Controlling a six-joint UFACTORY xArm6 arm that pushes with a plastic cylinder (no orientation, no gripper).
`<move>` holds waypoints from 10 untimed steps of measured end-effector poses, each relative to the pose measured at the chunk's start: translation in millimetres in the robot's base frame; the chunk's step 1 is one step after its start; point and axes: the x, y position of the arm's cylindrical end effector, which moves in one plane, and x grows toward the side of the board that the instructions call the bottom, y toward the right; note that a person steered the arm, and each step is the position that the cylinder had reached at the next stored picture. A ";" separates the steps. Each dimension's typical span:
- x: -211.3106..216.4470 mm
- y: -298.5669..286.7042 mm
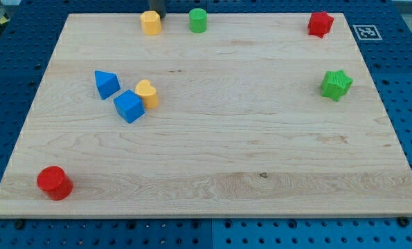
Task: Place the yellow block and blue blocks parallel to each other
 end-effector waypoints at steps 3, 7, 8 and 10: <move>13.6 -26.1; 97.8 -27.2; 114.6 -27.2; 141.6 -27.3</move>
